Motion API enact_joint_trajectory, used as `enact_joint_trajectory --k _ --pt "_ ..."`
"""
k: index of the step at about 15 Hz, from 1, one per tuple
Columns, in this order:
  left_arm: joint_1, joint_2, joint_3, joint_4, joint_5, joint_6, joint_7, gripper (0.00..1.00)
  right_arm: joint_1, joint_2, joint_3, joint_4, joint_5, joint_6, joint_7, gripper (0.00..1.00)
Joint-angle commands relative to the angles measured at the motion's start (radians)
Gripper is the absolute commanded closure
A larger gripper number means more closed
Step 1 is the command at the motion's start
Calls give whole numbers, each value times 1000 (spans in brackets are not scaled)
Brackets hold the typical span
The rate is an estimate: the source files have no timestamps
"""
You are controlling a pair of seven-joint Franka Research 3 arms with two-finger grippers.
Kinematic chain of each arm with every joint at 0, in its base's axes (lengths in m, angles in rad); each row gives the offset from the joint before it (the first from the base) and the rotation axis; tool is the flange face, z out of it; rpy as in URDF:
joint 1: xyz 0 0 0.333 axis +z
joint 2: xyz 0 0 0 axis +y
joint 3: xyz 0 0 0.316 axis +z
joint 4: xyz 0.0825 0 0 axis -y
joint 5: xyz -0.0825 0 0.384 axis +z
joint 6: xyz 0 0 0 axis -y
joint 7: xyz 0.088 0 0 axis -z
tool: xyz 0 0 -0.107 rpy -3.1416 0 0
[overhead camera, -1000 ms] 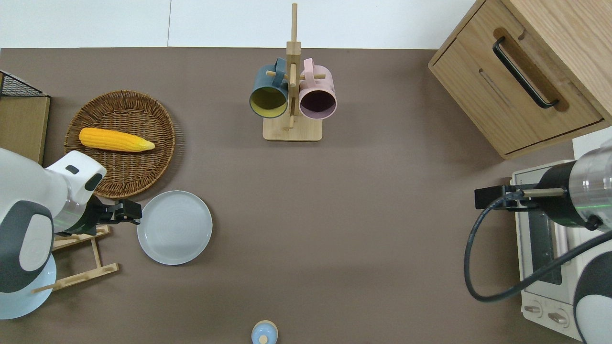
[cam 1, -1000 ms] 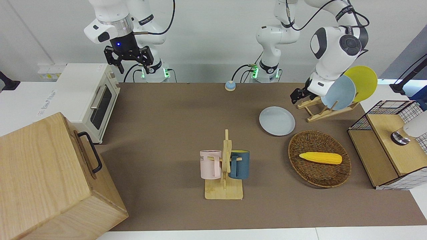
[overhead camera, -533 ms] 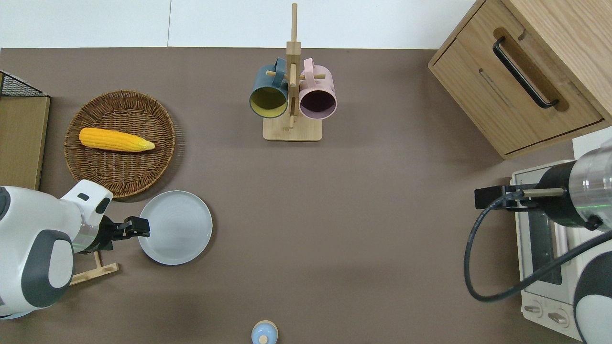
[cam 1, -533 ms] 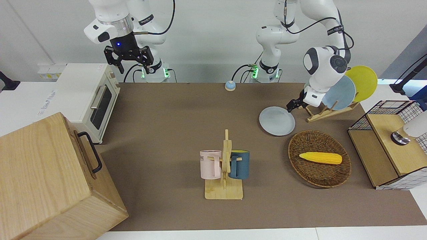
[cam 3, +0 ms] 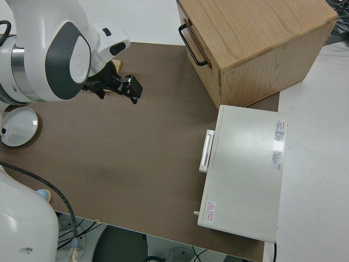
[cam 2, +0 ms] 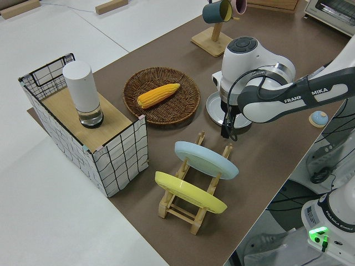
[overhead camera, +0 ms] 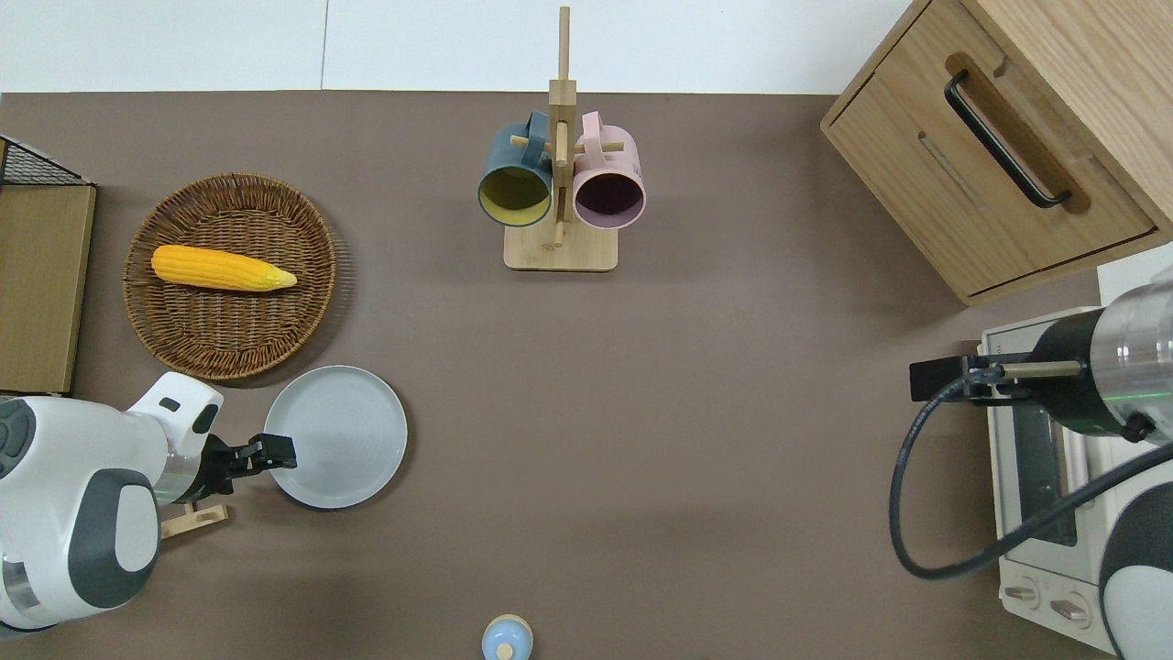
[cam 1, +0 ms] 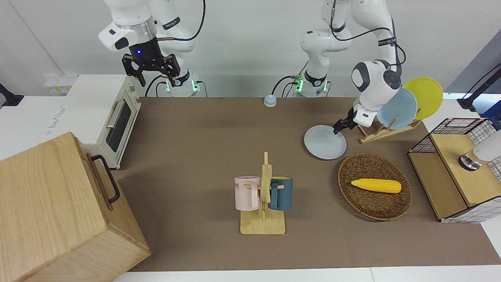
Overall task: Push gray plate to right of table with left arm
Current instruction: 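Push the gray plate with the left gripper away from the left arm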
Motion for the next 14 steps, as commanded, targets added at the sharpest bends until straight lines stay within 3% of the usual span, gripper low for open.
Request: enact_joint_trajectory --k 1,2,4,8,14 --pt "1 -8 -2 -64 -31 84 21 251 -25 -27 15 -27 21 0 10 5" --pt "1 -8 -2 -67 -34 88 21 345 -25 -27 15 -27 21 0 10 5" --pt "1 -8 -2 -67 -50 88 21 648 -25 -27 15 -27 21 0 10 5" --pt "1 -8 -8 -67 -80 88 14 910 -25 -27 15 -27 21 0 10 5" --pt "-10 -7 -37 -67 -120 95 8 1000 -25 -27 15 -27 21 0 10 5"
